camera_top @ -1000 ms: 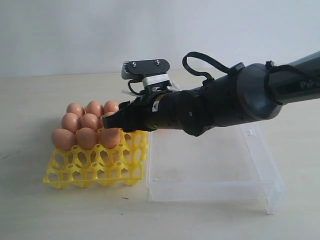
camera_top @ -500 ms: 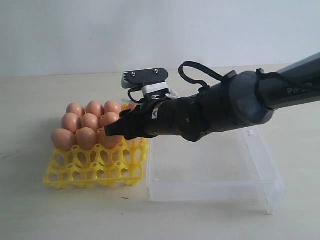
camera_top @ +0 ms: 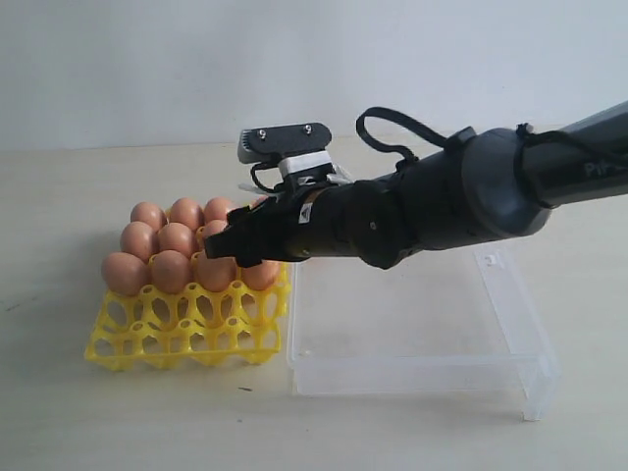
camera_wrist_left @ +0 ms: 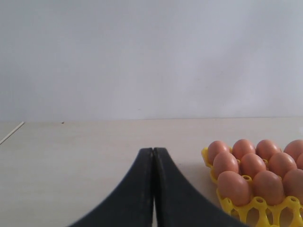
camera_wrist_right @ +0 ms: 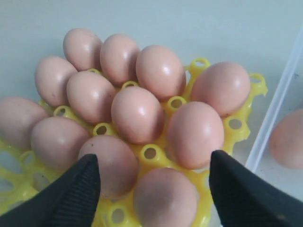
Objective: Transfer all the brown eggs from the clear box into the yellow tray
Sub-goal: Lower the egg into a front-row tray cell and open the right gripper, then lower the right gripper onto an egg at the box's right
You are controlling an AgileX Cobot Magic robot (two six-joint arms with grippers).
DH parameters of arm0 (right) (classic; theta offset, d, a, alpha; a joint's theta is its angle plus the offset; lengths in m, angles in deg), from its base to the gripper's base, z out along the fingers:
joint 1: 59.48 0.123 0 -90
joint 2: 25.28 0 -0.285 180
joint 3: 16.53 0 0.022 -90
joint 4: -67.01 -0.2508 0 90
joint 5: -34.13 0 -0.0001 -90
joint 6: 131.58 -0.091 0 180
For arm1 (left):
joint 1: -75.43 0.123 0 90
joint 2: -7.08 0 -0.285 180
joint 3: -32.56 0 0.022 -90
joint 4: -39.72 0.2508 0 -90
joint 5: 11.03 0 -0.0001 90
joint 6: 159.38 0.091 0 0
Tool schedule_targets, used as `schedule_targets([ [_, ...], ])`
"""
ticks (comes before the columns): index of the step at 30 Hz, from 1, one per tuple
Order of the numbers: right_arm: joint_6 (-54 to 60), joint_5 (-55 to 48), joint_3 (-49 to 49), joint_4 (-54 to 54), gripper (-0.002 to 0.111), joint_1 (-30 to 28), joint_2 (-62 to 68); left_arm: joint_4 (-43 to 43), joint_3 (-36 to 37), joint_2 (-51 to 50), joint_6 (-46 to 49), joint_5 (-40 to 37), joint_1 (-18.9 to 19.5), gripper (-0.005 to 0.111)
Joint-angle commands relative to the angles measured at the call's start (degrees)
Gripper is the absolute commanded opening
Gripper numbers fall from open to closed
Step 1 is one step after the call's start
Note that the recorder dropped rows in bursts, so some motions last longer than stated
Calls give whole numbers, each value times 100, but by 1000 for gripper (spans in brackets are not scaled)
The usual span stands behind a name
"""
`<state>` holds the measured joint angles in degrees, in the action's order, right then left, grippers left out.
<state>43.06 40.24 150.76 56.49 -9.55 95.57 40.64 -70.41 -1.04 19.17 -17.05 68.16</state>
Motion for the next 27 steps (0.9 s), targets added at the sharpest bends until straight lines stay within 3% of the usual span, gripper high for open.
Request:
schedule_targets([
  [1, 120, -162, -10, 18, 43, -37, -541, -42, 19, 33, -21, 13, -15, 0],
  [4, 97, -981, 63, 8, 0, -521, -1147, -42, 19, 33, -21, 13, -15, 0],
  [8, 80, -3467, 1031, 104, 0, -1489, -1151, -42, 19, 33, -21, 13, -15, 0],
  [10, 80, -4131, 1499, 174, 1, -1810, -979, -42, 19, 33, -21, 13, -15, 0],
  [12, 41, -4633, 1929, 162, 7, -2078, -672, -42, 19, 33, -21, 13, -15, 0],
  [15, -87, -5297, 2523, 152, 28, -2378, -74, -42, 19, 33, -21, 13, -15, 0],
  [19, -87, -5416, 2924, 152, 50, -2454, 424, -42, 19, 33, -21, 13, -15, 0],
  [22, -87, -5390, 3140, 106, 58, -2454, 654, -42, 19, 33, -21, 13, -15, 0],
  [27, -243, -5382, 3415, 261, 59, -2454, 1030, -42, 19, 33, -21, 13, -15, 0],
])
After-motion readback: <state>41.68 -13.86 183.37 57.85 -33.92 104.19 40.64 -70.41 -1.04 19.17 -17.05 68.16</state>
